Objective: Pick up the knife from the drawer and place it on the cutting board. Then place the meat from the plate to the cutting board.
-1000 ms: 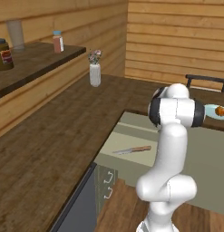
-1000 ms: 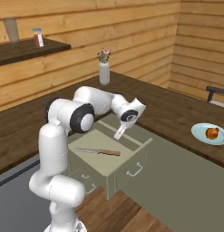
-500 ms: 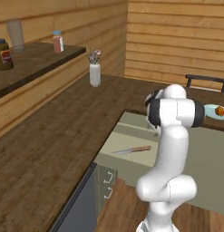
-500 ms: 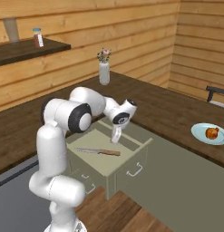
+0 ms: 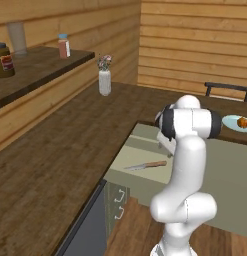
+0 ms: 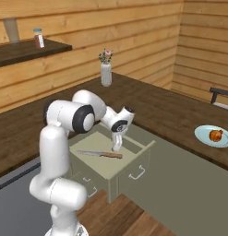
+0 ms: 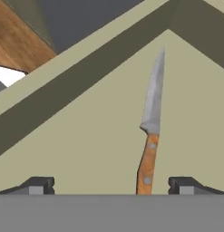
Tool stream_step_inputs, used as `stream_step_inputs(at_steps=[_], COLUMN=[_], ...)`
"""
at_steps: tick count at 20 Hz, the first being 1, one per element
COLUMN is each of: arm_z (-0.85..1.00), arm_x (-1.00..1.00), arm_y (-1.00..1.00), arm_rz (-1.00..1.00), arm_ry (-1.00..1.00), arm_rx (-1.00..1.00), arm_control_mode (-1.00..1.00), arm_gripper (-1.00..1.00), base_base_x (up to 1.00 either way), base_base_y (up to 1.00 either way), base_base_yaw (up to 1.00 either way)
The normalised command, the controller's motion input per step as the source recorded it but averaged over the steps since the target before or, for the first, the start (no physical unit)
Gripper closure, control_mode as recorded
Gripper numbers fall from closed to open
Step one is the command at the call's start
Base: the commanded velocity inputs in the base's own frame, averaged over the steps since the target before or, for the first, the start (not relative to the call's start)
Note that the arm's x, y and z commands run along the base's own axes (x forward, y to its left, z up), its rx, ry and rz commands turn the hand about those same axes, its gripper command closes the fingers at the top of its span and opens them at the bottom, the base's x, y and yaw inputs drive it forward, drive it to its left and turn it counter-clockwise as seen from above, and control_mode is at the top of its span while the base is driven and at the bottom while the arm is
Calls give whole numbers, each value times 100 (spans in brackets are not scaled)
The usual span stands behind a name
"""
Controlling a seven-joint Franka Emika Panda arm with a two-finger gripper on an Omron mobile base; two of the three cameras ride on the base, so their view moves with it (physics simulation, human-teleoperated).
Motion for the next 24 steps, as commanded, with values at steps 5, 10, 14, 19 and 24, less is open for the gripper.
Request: stream_step_inputs(at_steps=[5, 10, 14, 19, 24], arm_z=[-36, -32, -28, -22, -22], arm_x=[14, 19, 16, 27, 34], arm_y=[0, 0, 8, 1, 0], arm_rz=[8, 5, 0, 0, 0], arm_ry=[-4, -1, 0, 0, 0], arm_rx=[0, -1, -1, 0, 0], arm_control_mode=[-100, -100, -100, -100, -100], arm_gripper=[-100, -100, -100, -100, -100], base_base_x=[0, 0, 0, 0, 0], base_base_y=[0, 0, 0, 0, 0], base_base_yaw=[0, 0, 0, 0, 0])
